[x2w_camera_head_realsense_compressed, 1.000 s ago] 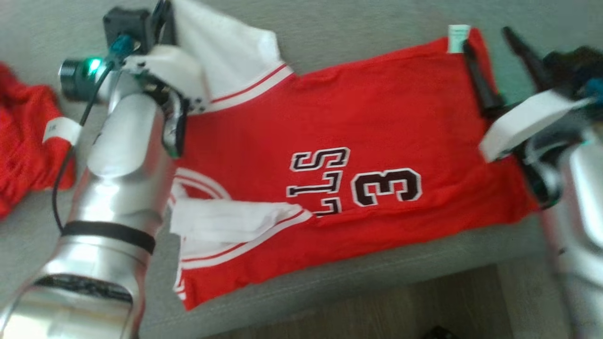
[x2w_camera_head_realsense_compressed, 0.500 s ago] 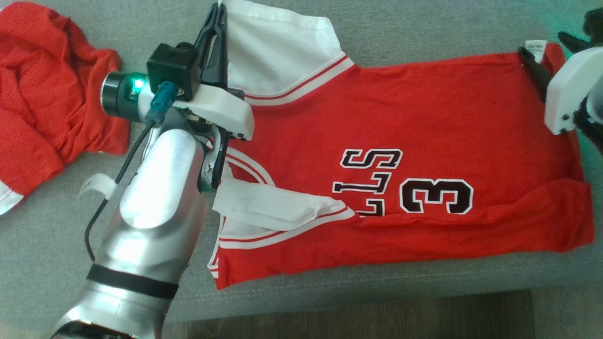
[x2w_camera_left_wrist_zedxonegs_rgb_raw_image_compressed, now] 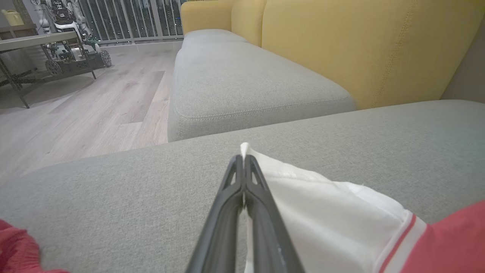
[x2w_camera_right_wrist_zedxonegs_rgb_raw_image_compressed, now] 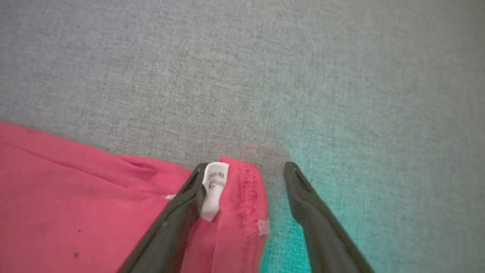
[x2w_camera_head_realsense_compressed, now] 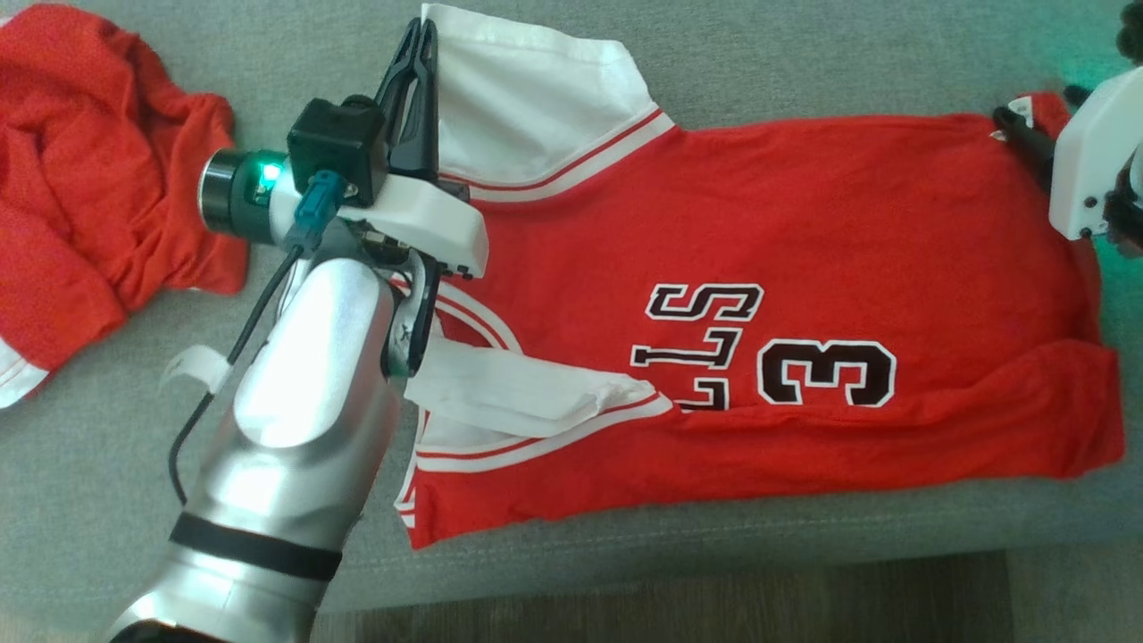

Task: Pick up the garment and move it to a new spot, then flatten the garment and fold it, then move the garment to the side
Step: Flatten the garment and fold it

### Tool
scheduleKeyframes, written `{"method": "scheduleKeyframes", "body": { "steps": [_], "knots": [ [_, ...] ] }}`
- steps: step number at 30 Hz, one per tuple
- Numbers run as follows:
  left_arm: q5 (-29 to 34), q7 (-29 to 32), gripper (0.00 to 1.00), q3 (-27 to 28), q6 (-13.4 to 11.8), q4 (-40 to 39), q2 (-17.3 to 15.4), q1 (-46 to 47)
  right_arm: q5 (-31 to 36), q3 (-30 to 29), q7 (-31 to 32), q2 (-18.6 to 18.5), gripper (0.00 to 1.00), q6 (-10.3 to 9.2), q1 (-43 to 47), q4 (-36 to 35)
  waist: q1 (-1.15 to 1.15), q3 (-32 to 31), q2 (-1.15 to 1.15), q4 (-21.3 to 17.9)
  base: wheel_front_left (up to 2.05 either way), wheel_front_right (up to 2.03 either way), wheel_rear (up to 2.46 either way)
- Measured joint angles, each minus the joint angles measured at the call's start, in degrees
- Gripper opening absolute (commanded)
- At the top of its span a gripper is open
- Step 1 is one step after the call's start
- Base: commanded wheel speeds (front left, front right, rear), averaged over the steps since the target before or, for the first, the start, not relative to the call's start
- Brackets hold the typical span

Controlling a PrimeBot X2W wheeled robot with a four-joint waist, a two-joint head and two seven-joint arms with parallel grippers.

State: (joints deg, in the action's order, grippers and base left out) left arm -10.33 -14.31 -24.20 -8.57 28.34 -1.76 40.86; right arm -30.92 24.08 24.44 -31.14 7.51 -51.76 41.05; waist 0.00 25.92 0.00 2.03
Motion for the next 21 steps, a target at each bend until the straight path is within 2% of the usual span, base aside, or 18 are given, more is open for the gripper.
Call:
{"method": "scheduleKeyframes", "body": {
  "steps": [1, 2, 3, 4, 5, 9, 15, 21],
  "knots": [
    [0.0, 0.0, 0.0, 0.0, -0.01, 0.0, 0.0, 0.0, -0.81, 0.16, 0.68, 0.01, 1.0, 0.0, -0.1, 0.2, 0.0, -0.15, 0.0, -0.1, 0.0, 0.0, 0.0],
    [0.0, 0.0, 0.0, 0.01, -0.02, 0.05, 0.0, -0.02, -1.58, 0.3, 1.34, 0.01, 0.93, 0.0, -0.12, 0.32, 0.0, -0.31, 0.0, -0.22, 0.0, 0.0, 0.0],
    [0.0, 0.0, 0.0, 0.02, -0.02, 0.1, 0.0, -0.05, -2.27, 0.53, 1.85, 0.01, 0.44, 0.0, -0.13, 0.38, 0.0, -0.46, 0.0, -0.37, 0.0, 0.0, 0.0],
    [0.01, 0.0, 0.0, 0.03, -0.03, 0.19, 0.0, -0.09, -2.7, 0.86, 1.9, 0.01, 0.03, 0.0, -0.11, 0.38, 0.0, -0.61, 0.0, -0.51, 0.0, 0.0, 0.0],
    [0.01, 0.0, 0.0, 0.03, -0.05, 0.37, 0.01, -0.12, -3.04, 1.21, 2.23, 0.01, 0.0, 0.0, -0.1, 0.37, 0.0, -0.74, 0.0, -0.62, 0.0, 0.0, 0.0],
    [0.0, 0.0, 0.0, 0.48, -0.4, 0.83, 0.01, -0.56, -3.8, 1.94, 0.41, 0.08, 0.0, 0.0, 0.15, 0.2, 0.0, -1.28, 0.0, -1.05, 0.0, 0.0, 0.0],
    [0.0, 0.0, 0.0, 2.54, -1.04, -0.32, 0.01, -0.78, -3.32, 0.53, -10.1, 0.62, 0.0, 0.0, 0.6, 1.23, 0.0, -2.19, 0.0, -1.37, 0.0, 0.0, 0.0],
    [-0.01, 0.0, 0.0, 5.27, -1.03, -1.87, 0.05, -0.81, -2.88, -1.81, -18.5, 3.25, 0.0, 0.0, 0.55, 4.15, 0.0, -3.12, 0.0, -1.45, 0.0, 0.0, 0.0]
  ]
}}
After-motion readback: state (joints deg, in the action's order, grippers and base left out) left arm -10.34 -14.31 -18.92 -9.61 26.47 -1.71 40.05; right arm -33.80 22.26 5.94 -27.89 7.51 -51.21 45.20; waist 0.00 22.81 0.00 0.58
